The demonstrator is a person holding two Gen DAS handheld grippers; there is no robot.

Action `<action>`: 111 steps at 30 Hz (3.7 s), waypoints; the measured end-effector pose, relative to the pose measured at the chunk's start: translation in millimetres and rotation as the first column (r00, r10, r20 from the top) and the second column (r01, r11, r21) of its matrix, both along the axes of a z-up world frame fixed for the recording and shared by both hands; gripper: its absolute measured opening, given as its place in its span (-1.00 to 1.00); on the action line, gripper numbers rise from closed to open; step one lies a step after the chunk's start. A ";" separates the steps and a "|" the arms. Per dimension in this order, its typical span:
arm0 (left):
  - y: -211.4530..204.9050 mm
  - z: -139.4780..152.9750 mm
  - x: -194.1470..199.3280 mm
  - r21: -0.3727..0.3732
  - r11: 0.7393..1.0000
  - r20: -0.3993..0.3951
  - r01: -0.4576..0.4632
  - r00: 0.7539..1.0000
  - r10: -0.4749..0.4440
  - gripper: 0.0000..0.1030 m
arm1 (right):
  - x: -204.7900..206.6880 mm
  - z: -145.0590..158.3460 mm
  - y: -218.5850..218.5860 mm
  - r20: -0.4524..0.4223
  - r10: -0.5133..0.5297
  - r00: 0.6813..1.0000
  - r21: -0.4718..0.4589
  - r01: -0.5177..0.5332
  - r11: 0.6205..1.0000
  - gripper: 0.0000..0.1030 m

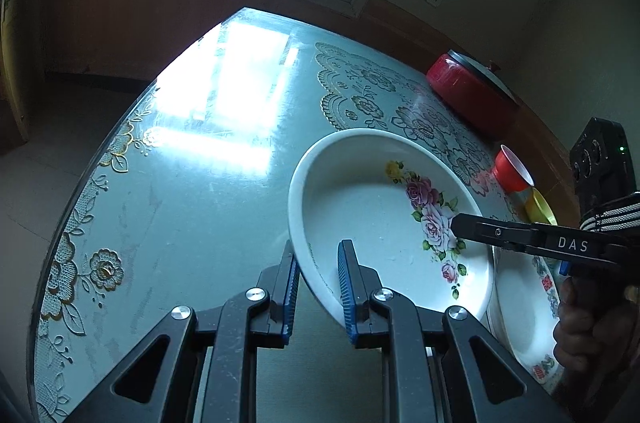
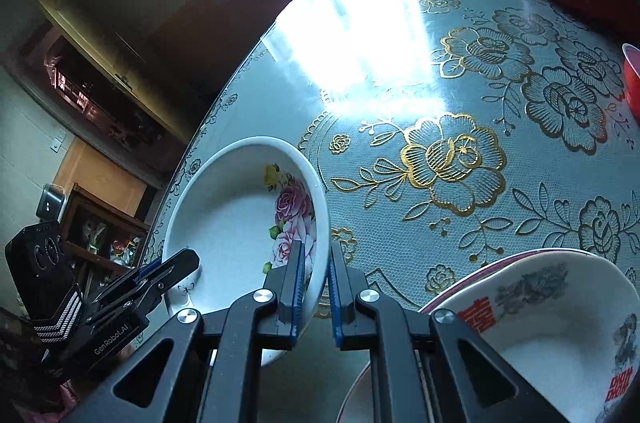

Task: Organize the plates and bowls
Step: 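Lift the rose bowl with the right gripper and carry it over the plate stack, then lower the rose bowl onto the red-character plate with the right gripper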

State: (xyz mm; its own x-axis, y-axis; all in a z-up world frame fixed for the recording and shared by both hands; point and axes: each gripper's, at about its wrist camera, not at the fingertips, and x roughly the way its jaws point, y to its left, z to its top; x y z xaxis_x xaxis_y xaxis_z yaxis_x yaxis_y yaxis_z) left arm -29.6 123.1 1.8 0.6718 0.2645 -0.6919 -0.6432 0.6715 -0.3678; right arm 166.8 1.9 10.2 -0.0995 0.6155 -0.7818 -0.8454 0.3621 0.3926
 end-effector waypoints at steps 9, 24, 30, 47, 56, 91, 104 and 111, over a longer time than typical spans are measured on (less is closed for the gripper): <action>-20.0 16.3 6.0 0.028 0.997 0.031 0.065 0.997 -0.066 -0.64 | 1.3 12.7 -36.3 0.001 -0.047 0.999 0.036 0.047 0.998 -0.80; -73.7 30.7 38.5 0.058 0.973 0.027 0.224 0.974 -0.226 -0.64 | 18.3 23.8 -117.3 -0.018 -0.195 0.981 0.085 0.196 0.977 -0.80; -92.5 37.1 52.2 0.066 0.959 0.031 0.275 0.960 -0.277 -0.65 | 23.5 27.6 -145.5 -0.019 -0.244 0.970 0.094 0.244 0.965 -0.80; -138.8 42.6 99.0 0.057 0.917 0.018 0.395 0.918 -0.397 -0.65 | 47.1 28.3 -212.4 -0.031 -0.356 0.934 0.091 0.358 0.929 -0.80; -145.6 29.8 106.3 0.020 0.915 -0.016 0.402 0.916 -0.402 -0.65 | 55.3 12.8 -223.1 -0.058 -0.352 0.934 0.047 0.355 0.934 -0.80; -140.7 14.9 116.9 -0.029 0.922 -0.089 0.386 0.918 -0.387 -0.65 | 68.3 7.0 -203.3 0.079 -0.285 0.955 -0.073 0.290 0.954 -0.77; -146.2 15.2 119.5 0.000 0.924 -0.128 0.383 0.916 -0.380 -0.52 | 61.4 16.1 -204.5 0.143 -0.282 0.949 -0.051 0.291 0.955 -0.73; -148.5 23.3 111.6 0.031 0.933 -0.126 0.359 0.927 -0.353 -0.36 | 65.1 16.5 -205.8 0.166 -0.276 0.947 -0.068 0.290 0.955 -0.75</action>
